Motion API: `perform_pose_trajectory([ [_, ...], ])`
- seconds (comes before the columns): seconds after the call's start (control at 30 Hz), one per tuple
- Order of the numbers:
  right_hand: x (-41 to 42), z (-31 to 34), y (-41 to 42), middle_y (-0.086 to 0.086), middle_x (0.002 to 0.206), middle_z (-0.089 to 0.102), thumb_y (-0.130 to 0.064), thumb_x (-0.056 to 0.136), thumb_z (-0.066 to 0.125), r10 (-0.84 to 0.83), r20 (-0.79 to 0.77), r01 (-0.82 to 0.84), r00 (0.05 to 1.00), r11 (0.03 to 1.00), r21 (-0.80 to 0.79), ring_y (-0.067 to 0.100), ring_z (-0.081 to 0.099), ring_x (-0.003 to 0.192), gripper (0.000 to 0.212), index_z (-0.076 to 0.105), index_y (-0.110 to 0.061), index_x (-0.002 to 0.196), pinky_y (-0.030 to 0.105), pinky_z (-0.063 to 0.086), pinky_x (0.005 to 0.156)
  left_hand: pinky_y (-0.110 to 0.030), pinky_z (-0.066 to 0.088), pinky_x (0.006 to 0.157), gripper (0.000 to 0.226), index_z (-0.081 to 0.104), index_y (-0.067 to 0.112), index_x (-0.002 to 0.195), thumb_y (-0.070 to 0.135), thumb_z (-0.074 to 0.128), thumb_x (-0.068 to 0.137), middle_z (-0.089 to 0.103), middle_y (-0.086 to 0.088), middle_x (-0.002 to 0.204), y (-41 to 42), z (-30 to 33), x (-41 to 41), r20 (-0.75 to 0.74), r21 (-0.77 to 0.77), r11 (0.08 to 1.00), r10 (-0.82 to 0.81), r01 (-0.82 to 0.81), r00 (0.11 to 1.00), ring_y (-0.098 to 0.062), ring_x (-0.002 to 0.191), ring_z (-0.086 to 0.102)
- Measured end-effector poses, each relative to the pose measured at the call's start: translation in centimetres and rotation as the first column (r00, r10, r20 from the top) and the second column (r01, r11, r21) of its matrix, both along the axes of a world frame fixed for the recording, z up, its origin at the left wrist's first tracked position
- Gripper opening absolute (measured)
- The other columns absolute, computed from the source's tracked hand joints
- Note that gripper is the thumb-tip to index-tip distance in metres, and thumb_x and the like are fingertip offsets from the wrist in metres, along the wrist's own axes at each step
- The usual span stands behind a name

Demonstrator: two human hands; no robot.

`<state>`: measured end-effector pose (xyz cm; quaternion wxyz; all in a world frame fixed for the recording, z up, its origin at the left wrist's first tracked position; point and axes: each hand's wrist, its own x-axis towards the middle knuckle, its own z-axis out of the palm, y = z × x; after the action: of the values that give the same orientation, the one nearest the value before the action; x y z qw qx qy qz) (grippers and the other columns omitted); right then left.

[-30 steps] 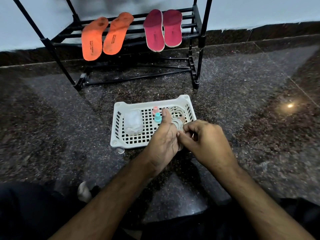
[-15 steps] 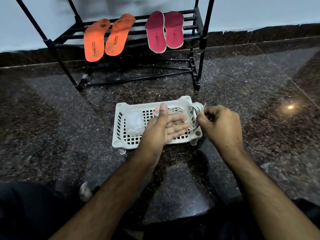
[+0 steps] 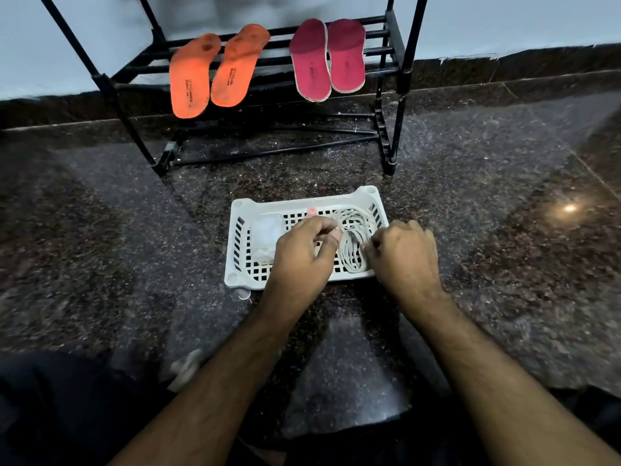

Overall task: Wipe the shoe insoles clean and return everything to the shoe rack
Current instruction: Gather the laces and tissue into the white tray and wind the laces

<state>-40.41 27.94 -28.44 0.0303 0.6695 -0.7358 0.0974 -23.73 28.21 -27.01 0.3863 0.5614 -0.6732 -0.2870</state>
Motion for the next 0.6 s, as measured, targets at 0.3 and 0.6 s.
perform_pose_trajectory([
  [0.3,-1.1,1.1,1.1,0.008,0.106,0.057,-0.042,0.090,0.062,-0.027,0.144,0.039,0.989,0.996,-0.083,0.029,0.056,0.099,0.037,0.062,-0.015,0.115,0.041,0.048,0.084,-0.030,0.045,0.101,0.028,0.064,0.016,0.125,0.027,0.056,0.101,0.064,0.003,0.124,0.2,0.5,2.4,0.238,-0.104,0.994,0.056,-0.032,0.970,-0.013,0.116,0.058],
  [0.6,-1.2,-1.0,4.0,0.013,0.132,0.051,-0.043,0.100,0.045,-0.144,0.458,0.109,0.877,0.989,0.102,0.031,0.054,0.118,0.052,0.039,-0.018,0.145,0.045,0.049,0.098,-0.036,0.042,0.102,0.035,0.058,0.014,0.131,0.025,0.056,0.098,0.057,-0.004,0.129,1.6,-0.9,5.2,0.426,-0.035,0.970,0.231,-0.239,0.875,-0.021,0.117,0.052],
])
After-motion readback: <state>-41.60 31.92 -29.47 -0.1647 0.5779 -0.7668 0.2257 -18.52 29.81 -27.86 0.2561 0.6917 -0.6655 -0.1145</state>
